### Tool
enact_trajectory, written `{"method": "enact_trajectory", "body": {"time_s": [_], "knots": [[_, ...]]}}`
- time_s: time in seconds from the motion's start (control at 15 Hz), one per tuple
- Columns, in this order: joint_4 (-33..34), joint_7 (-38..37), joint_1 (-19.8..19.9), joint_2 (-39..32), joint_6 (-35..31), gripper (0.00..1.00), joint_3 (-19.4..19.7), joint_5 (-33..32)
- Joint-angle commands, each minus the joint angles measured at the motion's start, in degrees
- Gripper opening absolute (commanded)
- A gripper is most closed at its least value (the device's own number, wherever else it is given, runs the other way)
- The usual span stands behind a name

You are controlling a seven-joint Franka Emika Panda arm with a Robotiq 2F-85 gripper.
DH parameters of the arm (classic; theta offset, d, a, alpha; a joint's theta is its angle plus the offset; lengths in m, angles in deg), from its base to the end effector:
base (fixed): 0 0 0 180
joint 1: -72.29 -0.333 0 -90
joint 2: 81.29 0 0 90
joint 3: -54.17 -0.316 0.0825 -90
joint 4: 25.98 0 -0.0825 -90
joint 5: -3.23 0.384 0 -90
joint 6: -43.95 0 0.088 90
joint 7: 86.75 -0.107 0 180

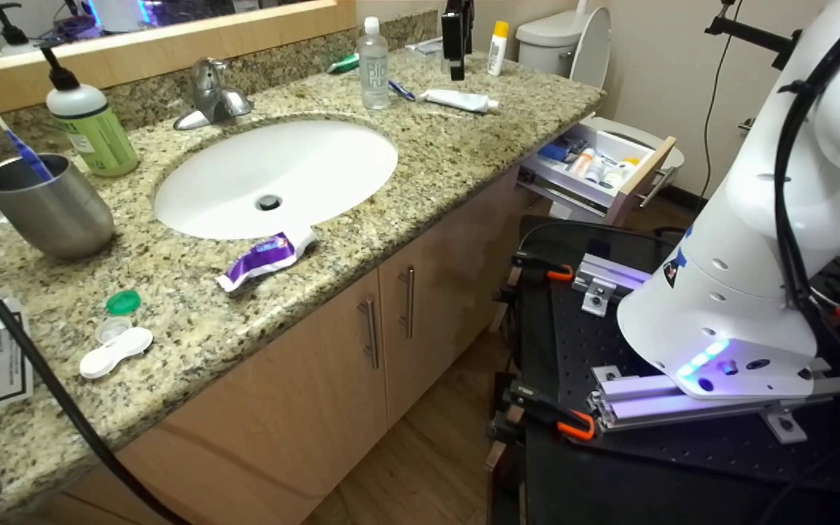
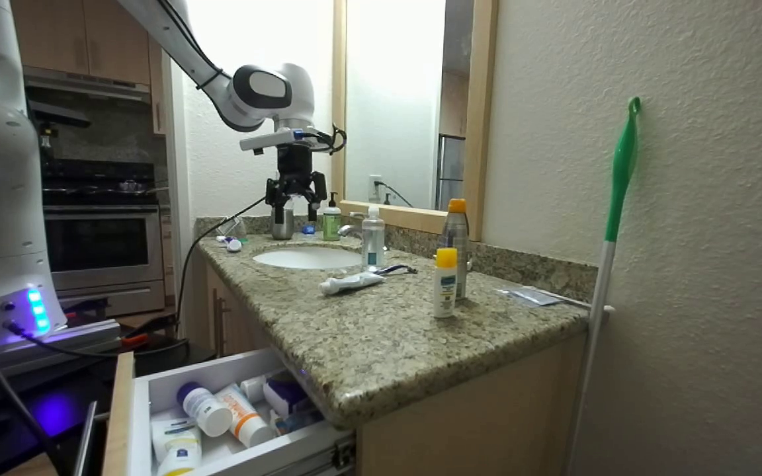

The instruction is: Move the white tube to the left side of the sink counter

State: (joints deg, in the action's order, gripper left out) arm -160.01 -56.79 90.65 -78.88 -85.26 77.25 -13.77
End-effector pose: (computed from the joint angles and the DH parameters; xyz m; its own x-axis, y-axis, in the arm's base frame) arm 0.3659 -0.3338 0.3473 0.9877 -0.0175 -0.1555 0.0051 -0.9896 0.1437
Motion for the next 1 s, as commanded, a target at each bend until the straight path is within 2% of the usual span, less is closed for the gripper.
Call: {"method": "enact_trajectory", "body": {"time_s": [0.0,0.13,0.27,0.47,0.8,0.87,0.93], "knots": [[4.2,12.9,1.1,-3.7,3.6,1.00,0.1,6.2],[5.9,14.1,1.9,-5.0,4.0,1.00,0.4,8.4],[7.2,10.2,2.3,-6.6,2.7,1.00,0.1,9.1],[9.9,-2.4,2.2,-10.8,-1.5,1.00,-0.5,8.2],[20.1,-21.9,1.7,-24.7,-5.5,1.00,-1.2,6.4],[22.5,-25.4,1.6,-27.2,-4.4,1.00,-1.0,6.2],[17.1,-20.5,2.3,-21.1,-4.6,1.00,-1.9,6.6]]}}
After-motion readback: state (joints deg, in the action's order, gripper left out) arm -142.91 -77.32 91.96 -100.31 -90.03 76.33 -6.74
